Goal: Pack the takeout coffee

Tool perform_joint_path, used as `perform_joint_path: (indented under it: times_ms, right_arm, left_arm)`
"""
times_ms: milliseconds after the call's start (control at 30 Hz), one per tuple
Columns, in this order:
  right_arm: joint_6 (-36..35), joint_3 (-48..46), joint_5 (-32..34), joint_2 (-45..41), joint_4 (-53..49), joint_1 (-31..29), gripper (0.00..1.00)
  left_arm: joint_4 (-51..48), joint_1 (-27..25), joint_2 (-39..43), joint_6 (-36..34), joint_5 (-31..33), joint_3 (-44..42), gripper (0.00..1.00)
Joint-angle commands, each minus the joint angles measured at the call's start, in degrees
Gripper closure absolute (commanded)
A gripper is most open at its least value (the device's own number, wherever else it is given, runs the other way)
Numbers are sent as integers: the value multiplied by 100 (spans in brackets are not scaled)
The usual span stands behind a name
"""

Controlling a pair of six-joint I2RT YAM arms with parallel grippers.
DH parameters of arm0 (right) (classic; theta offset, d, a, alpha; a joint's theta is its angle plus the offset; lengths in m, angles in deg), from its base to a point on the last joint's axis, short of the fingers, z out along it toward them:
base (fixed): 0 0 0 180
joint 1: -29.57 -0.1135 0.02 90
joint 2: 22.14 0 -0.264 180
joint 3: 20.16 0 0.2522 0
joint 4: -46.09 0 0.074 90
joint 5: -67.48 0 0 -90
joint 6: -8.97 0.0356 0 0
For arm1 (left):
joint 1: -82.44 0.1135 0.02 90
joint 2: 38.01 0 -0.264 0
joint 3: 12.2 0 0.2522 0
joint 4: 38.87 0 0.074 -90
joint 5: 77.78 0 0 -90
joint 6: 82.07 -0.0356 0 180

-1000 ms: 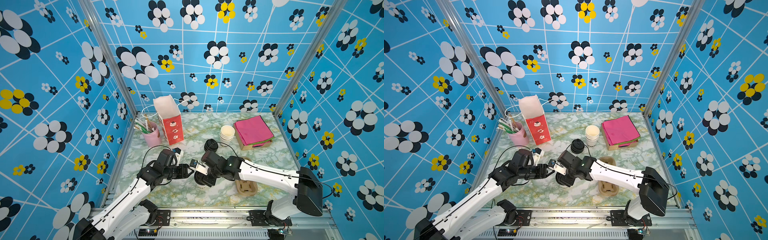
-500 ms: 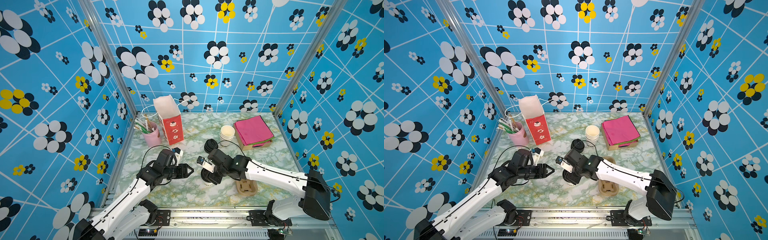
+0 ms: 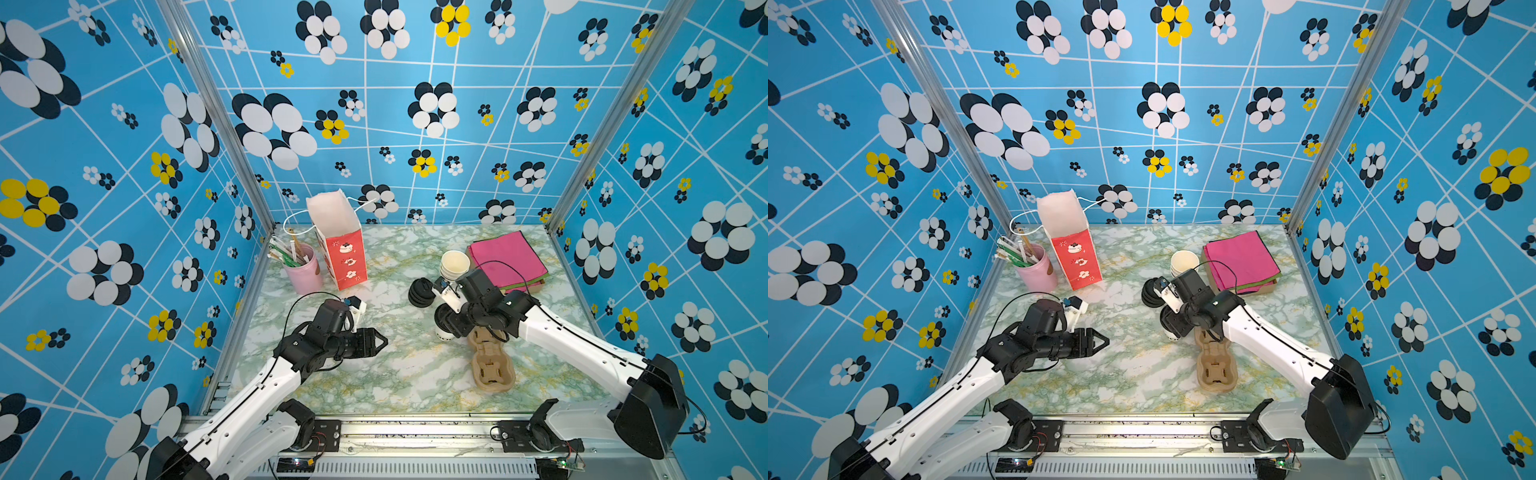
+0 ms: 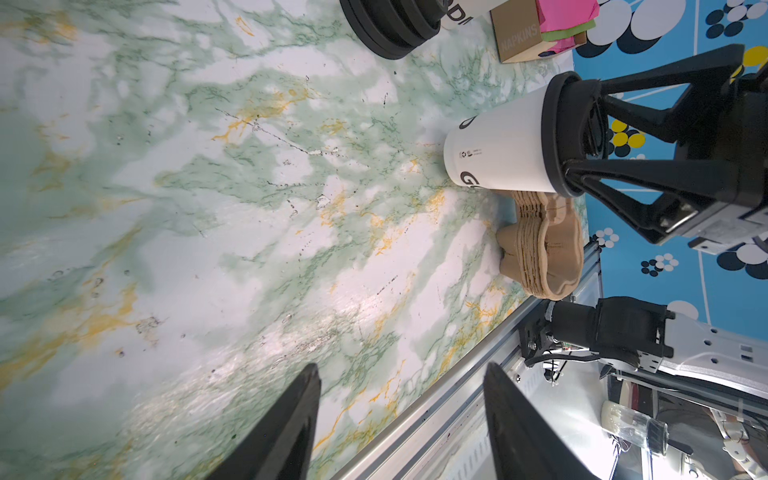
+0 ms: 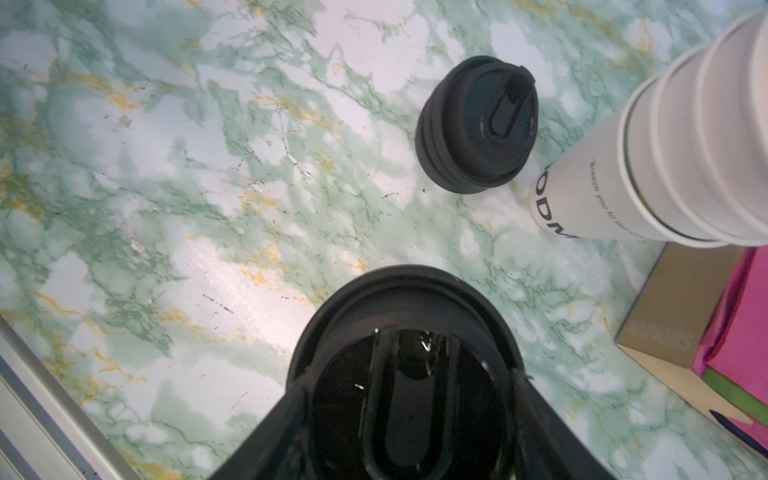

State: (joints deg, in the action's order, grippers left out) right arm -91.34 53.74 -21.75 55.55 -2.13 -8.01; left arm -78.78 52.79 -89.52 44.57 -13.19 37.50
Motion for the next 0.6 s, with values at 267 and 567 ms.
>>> perform_joint_path:
  times_ms: [267, 567]
  right_arm:
    - [18, 676, -113, 783, 144, 600, 48]
    - [81, 729, -78, 1048, 313, 634, 46]
  left_arm:
    - [-6, 65, 228, 0, 105, -130, 33]
    - [-39, 103, 298, -13, 99, -171, 31]
